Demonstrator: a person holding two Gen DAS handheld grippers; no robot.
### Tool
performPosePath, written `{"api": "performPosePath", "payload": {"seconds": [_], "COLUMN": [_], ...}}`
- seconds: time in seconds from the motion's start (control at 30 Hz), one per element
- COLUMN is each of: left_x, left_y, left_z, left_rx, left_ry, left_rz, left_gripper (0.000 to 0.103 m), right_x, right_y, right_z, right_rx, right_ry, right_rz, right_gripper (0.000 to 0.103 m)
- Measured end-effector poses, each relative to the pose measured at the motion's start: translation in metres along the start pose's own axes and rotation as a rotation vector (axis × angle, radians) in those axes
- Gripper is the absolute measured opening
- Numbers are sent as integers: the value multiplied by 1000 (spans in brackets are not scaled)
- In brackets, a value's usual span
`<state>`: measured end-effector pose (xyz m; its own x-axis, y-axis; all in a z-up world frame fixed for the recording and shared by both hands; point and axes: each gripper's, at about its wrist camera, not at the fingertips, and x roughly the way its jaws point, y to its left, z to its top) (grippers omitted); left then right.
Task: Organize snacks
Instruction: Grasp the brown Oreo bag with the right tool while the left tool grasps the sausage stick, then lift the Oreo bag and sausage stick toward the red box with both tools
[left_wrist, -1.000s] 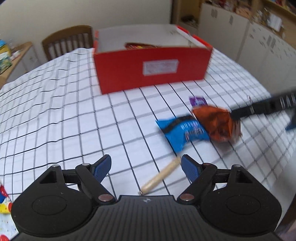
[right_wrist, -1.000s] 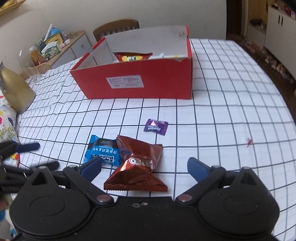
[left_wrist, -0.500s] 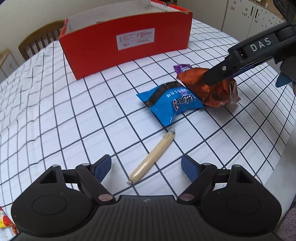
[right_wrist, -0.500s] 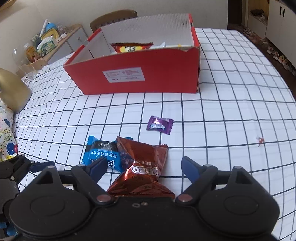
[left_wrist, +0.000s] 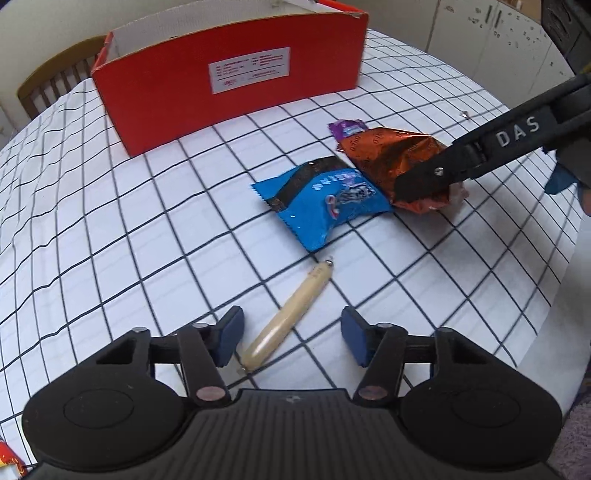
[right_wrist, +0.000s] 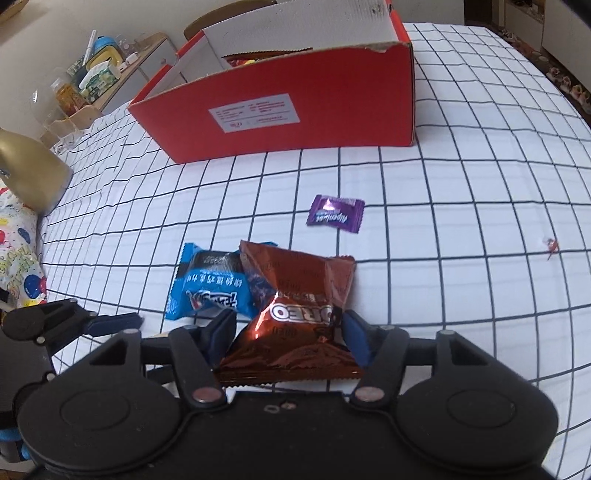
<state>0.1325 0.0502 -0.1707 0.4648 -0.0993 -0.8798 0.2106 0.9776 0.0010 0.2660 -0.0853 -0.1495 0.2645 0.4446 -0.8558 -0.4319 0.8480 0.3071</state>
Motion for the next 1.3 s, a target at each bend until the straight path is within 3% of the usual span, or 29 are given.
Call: {"api": "performPosePath", "payload": {"seconds": [0.17, 0.27, 0.63, 0.9, 1.3], "left_x": [-3, -4, -1, -2, -15], "left_y": [-13, -19, -4, -3, 15], "left_z": [-1, -1, 10, 8, -6], "left_rx": [32, 37, -116, -198, -419], "left_ry": [31, 39, 50, 58, 57], "left_rz": [-53, -45, -48, -52, -114], "left_gripper": [47, 43, 11, 10, 10], "right_x": [-2, -3, -1, -7, -32], "right_y": [4, 4, 2, 4, 7], "right_z": [-5, -6, 4, -2, -19], "right_rx": [-44, -52, 0, -17, -19], "right_ry": [-5, -3, -21, -62, -115], "right_rz": [-10, -9, -24, -54, -47], "right_gripper": [60, 60, 60, 47, 44]}}
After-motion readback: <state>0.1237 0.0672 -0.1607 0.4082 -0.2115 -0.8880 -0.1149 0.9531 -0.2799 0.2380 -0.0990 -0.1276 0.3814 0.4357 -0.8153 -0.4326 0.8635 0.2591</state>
